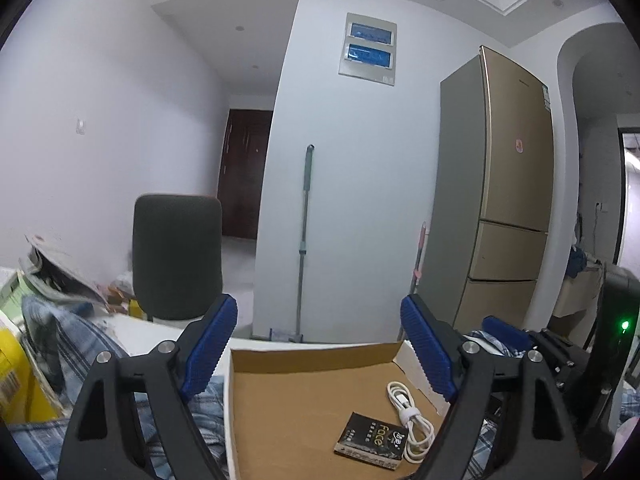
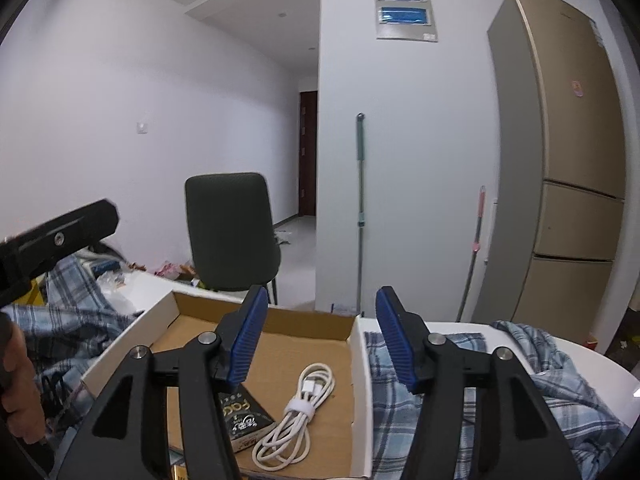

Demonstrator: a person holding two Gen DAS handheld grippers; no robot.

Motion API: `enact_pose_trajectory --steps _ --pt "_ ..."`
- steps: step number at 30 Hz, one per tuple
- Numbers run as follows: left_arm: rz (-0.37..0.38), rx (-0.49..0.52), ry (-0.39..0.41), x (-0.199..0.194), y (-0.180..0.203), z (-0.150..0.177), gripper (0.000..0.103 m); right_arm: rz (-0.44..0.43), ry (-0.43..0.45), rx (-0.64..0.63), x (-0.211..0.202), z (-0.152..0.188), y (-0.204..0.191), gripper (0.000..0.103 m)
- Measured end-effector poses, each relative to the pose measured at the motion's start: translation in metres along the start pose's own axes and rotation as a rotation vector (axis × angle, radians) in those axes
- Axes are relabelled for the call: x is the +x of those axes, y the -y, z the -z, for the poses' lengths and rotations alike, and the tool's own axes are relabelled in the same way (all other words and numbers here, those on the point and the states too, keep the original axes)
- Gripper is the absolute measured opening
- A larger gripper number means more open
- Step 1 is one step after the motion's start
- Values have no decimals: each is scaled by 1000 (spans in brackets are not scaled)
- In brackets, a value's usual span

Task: Organize soft objects
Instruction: 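Open both grippers to drop the cable and tissue pack into the box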

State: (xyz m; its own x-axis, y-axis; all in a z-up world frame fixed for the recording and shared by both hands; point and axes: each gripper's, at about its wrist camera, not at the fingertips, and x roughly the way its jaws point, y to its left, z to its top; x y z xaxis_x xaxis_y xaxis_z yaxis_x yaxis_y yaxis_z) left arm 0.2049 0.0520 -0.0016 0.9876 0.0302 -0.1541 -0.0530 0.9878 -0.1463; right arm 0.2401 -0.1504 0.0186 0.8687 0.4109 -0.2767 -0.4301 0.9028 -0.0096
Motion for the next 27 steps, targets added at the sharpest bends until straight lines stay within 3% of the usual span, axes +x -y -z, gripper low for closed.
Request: enact_pose_trajectory --steps 3,7,9,15,20,22,25,27 --pt "-9 10 11 -6 2 -9 85 8 2 14 -10 -16 4 56" --pt "-2 -3 63 -28 5 -34 85 66 72 -4 -49 -44 2 56" --pt "6 9 84 -42 8 -47 85 94 102 -4 -73 -54 -2 62" --pt "19 26 154 -99 14 -69 87 44 191 -2 -147 -75 -14 65" --pt "-10 47 201 -149 17 -70 93 3 200 28 -187 -74 -12 66" --pt "2 57 219 -169 16 -66 103 5 212 21 -200 -67 -13 68" --pt "19 70 238 -195 19 -58 103 11 218 19 -211 -58 -12 74" --pt "5 76 263 -212 22 -50 103 11 218 32 -215 -50 -10 91"
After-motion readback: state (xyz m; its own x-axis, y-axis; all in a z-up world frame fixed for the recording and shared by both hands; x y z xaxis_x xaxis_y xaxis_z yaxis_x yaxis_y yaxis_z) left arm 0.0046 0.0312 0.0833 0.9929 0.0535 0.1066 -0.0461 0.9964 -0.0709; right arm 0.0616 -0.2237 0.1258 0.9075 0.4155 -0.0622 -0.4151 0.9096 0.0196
